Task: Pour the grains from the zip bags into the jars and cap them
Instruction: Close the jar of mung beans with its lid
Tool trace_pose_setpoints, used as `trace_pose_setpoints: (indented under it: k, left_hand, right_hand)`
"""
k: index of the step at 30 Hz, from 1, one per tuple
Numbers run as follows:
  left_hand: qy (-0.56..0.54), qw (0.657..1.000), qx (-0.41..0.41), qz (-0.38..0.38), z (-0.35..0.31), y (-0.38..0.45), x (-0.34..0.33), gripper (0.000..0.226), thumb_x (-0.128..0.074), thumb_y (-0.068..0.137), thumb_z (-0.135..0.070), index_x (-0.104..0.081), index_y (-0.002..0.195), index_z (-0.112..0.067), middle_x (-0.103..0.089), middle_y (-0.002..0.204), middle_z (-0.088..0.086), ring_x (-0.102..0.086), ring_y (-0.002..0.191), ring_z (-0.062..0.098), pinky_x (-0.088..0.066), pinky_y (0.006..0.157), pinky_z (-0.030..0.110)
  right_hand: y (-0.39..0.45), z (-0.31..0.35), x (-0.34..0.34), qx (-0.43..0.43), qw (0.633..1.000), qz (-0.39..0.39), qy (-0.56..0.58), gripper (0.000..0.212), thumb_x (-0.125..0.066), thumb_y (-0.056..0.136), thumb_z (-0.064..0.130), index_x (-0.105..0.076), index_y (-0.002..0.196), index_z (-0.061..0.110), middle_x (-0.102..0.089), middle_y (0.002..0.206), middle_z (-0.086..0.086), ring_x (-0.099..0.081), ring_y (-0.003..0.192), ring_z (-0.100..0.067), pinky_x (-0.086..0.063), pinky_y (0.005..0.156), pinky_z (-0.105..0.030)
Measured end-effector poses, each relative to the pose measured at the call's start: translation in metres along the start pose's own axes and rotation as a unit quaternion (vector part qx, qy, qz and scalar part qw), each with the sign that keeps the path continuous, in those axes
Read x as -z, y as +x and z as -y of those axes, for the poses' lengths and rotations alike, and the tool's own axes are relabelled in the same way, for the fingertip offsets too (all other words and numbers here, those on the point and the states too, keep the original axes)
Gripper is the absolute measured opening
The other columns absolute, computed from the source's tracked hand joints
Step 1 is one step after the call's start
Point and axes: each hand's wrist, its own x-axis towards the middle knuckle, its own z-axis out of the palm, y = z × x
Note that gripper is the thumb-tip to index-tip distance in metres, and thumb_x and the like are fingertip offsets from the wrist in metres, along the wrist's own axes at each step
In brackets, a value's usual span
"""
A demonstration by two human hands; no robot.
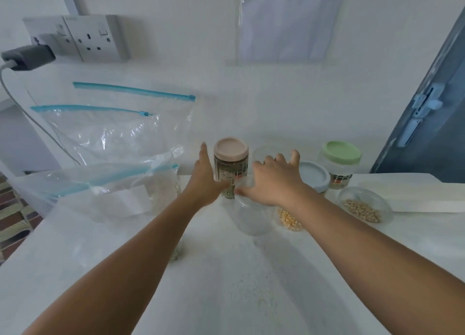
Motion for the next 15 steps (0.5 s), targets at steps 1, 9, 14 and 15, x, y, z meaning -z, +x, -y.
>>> trace_pose_setpoints:
  k: [1, 9, 14, 15]
  left_hand:
    - [0.007, 1.0, -0.003, -0.015, 0.005, -0.01, -0.003, 0.129, -0.087, 0.082, -0.016, 0.009, 0.165, -0.033, -0.021, 0.169, 0.011, -0.033, 0.152, 0.032, -0.039, 0.119, 0.054]
    - [0.033, 0.994, -0.014, 0.106, 0.014, -0.093, -0.014, 0.126, -0.098, 0.066, -0.031, -0.015, 0.159, -0.044, -0.036, 0.157, -0.005, -0.041, 0.14, 0.019, -0.046, 0.1, 0.025]
    - [-0.071, 0.995, 0.016, 0.07, 0.021, -0.132, -0.022, 0.126, -0.103, 0.058, -0.024, -0.023, 0.152, -0.048, -0.047, 0.132, -0.031, -0.048, 0.122, -0.007, -0.047, 0.095, 0.014]
    - [-0.082, 0.994, 0.02, 0.066, 0.025, -0.137, -0.024, 0.126, -0.104, 0.056, -0.025, -0.026, 0.152, -0.048, -0.048, 0.134, -0.028, -0.049, 0.123, -0.006, -0.049, 0.098, 0.02]
  right_hand:
    - [-0.007, -0.003, -0.001, 0.012, 1.0, 0.015, -0.011, 0.088, -0.033, 0.083, 0.092, -0.058, 0.13, 0.023, -0.06, 0.127, -0.007, -0.044, 0.131, -0.033, -0.008, 0.114, -0.064]
    - [-0.045, 0.002, -0.009, 0.092, 0.996, 0.008, -0.001, 0.093, -0.041, 0.077, 0.095, -0.057, 0.138, 0.027, -0.063, 0.134, -0.005, -0.044, 0.138, -0.032, 0.002, 0.116, -0.071]
    - [-0.07, 0.013, -0.016, 0.128, 0.989, -0.001, 0.074, 0.096, -0.051, 0.067, 0.096, -0.053, 0.131, 0.025, -0.06, 0.134, -0.002, -0.048, 0.131, -0.029, -0.017, 0.114, -0.064]
    - [-0.073, 0.013, -0.017, 0.136, 0.987, 0.002, 0.085, 0.095, -0.053, 0.066, 0.095, -0.052, 0.129, 0.024, -0.06, 0.133, -0.001, -0.049, 0.13, -0.028, -0.018, 0.113, -0.062]
